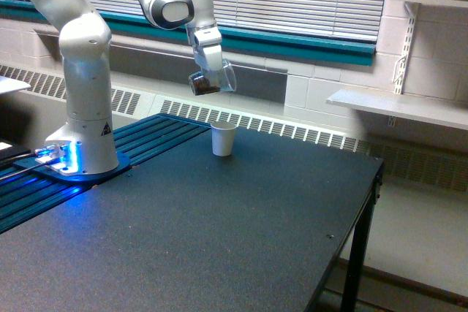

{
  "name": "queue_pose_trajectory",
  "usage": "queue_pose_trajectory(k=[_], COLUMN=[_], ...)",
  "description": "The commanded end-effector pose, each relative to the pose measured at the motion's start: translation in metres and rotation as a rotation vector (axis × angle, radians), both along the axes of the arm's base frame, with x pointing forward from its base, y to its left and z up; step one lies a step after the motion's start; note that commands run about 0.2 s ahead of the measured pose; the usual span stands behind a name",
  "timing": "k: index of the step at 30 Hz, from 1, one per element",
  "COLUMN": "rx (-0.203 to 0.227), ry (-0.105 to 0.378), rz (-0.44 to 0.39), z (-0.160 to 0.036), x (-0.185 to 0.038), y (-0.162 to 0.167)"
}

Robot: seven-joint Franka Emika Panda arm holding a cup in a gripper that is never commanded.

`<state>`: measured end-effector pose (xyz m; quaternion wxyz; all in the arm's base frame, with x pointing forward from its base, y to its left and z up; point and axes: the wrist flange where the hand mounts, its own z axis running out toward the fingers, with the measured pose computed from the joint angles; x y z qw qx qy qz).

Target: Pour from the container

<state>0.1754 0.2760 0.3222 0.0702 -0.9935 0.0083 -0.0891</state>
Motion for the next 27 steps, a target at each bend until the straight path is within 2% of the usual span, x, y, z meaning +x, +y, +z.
queue_pose_trajectory(k=[1, 27], rx=[-0.036, -0.026], ry=[0.037, 0.077], rz=[0.021, -0.086], z=[-0.019, -0.020], x=[-0.011, 0.004], y=[-0.006, -0.022])
